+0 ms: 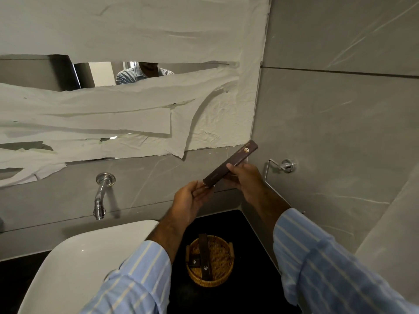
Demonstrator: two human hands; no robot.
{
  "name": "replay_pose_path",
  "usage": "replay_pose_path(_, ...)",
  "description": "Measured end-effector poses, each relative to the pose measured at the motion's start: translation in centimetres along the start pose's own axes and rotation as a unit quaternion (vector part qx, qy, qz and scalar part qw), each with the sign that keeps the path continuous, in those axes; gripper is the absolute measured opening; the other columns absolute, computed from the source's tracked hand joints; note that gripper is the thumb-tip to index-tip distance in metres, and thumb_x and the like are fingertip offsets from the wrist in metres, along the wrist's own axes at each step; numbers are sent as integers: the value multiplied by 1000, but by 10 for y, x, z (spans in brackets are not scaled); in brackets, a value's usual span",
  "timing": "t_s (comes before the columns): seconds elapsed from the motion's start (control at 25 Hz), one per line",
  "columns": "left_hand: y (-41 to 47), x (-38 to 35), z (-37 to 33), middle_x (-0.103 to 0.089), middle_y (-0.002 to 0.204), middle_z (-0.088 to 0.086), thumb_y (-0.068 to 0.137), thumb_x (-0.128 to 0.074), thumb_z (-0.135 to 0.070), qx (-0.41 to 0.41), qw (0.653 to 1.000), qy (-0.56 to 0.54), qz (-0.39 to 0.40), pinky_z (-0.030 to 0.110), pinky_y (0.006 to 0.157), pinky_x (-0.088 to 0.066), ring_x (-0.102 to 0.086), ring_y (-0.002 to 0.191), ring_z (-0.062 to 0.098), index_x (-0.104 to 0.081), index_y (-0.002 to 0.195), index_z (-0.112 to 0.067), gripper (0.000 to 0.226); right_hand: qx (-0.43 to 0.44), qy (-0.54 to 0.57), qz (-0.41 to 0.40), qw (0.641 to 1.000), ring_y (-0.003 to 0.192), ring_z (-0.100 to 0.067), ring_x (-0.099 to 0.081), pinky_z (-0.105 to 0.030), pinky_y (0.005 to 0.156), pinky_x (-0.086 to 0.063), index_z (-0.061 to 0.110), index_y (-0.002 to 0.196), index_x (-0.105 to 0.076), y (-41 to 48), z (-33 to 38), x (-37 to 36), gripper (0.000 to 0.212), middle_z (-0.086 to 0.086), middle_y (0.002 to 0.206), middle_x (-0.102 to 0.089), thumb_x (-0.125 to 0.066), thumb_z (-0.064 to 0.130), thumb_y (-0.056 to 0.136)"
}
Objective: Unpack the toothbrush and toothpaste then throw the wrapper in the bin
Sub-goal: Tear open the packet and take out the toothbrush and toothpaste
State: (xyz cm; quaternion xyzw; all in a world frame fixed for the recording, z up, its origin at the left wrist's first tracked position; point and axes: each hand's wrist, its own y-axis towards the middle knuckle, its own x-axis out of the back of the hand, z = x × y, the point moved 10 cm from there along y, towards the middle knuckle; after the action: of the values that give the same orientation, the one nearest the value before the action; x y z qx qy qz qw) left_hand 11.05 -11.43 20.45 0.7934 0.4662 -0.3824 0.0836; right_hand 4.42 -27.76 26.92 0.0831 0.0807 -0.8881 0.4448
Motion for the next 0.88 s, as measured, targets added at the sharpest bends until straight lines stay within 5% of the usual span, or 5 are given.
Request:
replay_pose_path(0.2, -2, -8, 11, -62, 111, 21, 100, -55, -21, -27, 1000, -2, 5, 39, 83, -62, -65, 114, 37, -61, 106, 3, 25, 44, -108, -1, 993, 93, -34, -76, -49, 87, -61, -4, 111, -67, 8, 24, -4, 28, -21, 108, -75, -68, 16, 92)
replay_pose_path(0.48, 0, -7, 22, -76, 107, 18, 94, -64, -12, -76, 985, 149, 48, 28, 84, -59, -74, 97, 21, -75, 106, -2, 19, 29, -86, -44, 995, 94, -34, -75, -52, 86, -61, -2, 105, -65, 9, 14, 19, 25, -22, 108, -75, -67, 19, 92)
replay_pose_path(0.6, -6, -10, 16, -79, 96, 11, 91, -69, -14, -98, 973, 202, 46, 22, 74, -60, -76, 90, 19, -78, 98, -9, 13, 11, -53, -54, 997, 97, -36, -74, -53, 87, -60, -5, 111, -64, 8, 5, 26, 30, -23, 110, -73, -65, 20, 94)
replay_pose_path(0.68, -12, -17, 8, -80, 89, 6, 89, -73, -18, -138, 937, 319, 34, 17, 65, -59, -77, 80, 15, -77, 103, -9, 18, 11, -60, -69, 996, 99, -36, -74, -52, 88, -60, -4, 112, -64, 7, 1, 30, 31, -22, 110, -74, -65, 21, 94)
replay_pose_path(0.88, -24, -45, -13, -77, 80, -2, 90, -67, -32, -242, 765, 596, 27, 24, 65, -58, -73, 69, 13, -77, 93, -21, 15, -19, -65, -52, 996, 102, -37, -73, -50, 92, -59, -7, 116, -64, 5, -7, 29, 36, -24, 114, -72, -73, 15, 89)
